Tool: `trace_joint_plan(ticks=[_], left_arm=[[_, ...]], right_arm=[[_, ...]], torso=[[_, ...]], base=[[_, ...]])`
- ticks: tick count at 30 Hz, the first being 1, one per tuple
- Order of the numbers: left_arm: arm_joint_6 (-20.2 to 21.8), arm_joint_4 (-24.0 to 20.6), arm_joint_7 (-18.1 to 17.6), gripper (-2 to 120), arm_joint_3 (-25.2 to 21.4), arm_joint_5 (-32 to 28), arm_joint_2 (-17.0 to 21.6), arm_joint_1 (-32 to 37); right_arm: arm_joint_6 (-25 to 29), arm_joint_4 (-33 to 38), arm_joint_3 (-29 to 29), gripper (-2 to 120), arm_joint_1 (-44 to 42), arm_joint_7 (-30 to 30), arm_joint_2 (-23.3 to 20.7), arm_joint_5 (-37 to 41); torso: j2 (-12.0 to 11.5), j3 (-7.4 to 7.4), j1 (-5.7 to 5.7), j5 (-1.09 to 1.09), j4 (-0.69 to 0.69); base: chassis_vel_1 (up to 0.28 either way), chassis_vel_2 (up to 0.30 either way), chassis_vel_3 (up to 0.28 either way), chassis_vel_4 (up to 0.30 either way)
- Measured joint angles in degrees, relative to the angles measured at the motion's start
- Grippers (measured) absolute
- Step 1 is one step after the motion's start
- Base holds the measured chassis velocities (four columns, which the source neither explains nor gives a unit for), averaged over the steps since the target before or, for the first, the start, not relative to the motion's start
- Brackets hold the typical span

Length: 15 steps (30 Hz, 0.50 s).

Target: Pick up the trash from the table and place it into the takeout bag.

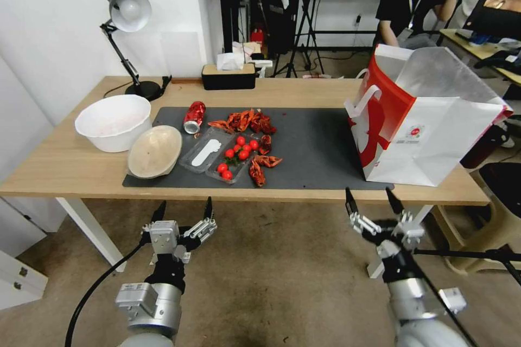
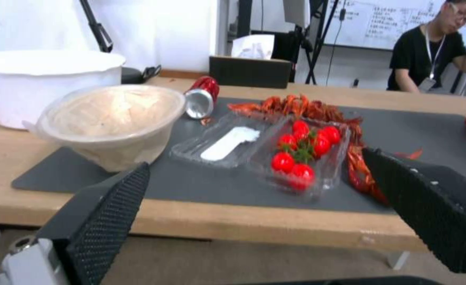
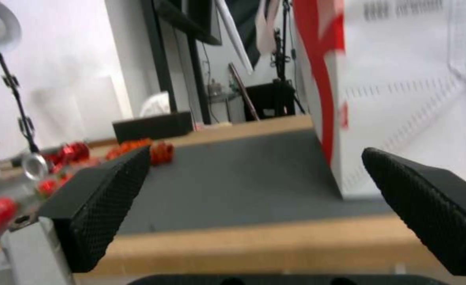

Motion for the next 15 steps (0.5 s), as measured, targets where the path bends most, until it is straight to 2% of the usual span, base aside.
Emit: trace_joint_plan(ticks=[5, 11, 15], left_arm=[[1.0, 0.5, 0.0, 100, -0.7, -1.9, 0.6, -2.2], [2.6, 0.7, -0.3, 100, -2.8, -4.9, 1.3, -5.4], [4.7, 2.9, -1.0, 100, -8.3, -11.3, 4.8, -11.1]], right_arm=[[1.7, -3.1, -0.4, 100, 0.0, -0.8, 1.3, -0.6], [1.8, -3.5, -0.4, 100, 0.1, -1.0, 1.8, -0.6], [1.6, -3.1, -0.4, 100, 0.0, -1.1, 2.0, -1.1]], torso=[[0.0, 0.00, 0.01, 0.00, 0.00], [0.0, 0.00, 0.01, -0.01, -0.01], [0.0, 0.01, 0.01, -0.02, 0.00]], base=[[0.000, 0.000, 0.000, 0.000], [0.000, 0.000, 0.000, 0.000], [0.000, 0.000, 0.000, 0.000]])
